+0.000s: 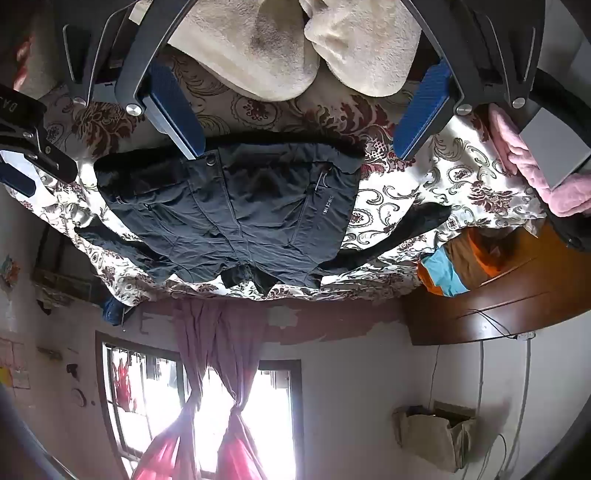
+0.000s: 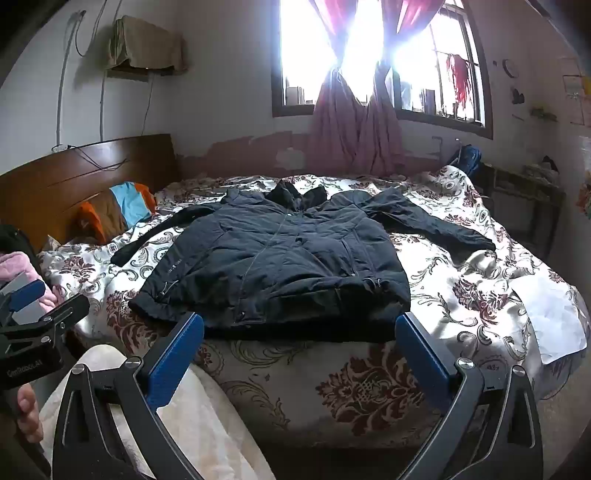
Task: Fold large clothes
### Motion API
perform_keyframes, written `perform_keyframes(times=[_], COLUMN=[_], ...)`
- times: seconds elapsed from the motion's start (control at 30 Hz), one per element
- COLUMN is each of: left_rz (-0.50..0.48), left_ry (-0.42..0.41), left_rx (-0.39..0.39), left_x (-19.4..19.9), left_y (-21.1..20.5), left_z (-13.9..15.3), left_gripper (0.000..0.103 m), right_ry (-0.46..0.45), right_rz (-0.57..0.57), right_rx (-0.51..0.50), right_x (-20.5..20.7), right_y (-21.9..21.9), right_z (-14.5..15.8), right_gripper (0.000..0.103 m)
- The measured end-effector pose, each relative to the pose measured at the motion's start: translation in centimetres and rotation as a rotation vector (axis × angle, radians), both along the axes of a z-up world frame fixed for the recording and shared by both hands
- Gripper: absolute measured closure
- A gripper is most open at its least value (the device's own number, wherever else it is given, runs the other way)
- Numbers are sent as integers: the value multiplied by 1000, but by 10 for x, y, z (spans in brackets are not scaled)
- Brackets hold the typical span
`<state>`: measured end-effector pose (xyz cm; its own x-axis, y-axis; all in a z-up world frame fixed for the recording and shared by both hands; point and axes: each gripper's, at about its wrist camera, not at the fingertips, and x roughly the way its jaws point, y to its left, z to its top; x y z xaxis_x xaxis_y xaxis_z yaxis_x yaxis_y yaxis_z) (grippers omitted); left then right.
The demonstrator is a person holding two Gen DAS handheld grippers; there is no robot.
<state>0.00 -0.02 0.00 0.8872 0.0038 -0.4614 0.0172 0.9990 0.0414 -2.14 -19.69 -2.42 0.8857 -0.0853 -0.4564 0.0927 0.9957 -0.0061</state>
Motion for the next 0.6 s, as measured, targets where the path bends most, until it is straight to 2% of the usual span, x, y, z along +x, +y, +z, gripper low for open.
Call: perform_keyframes(times=[0.6], left_rz=[-9], left_ry=[-7], left_rx=[-9], left_x=[0], left_y=[0], left_z=[0], left_gripper=[0], right_ry=[3], right_rz=[1], right_rx=[3], right_x=[0], right_y=[-1], right_z=[-1], right_gripper=[1])
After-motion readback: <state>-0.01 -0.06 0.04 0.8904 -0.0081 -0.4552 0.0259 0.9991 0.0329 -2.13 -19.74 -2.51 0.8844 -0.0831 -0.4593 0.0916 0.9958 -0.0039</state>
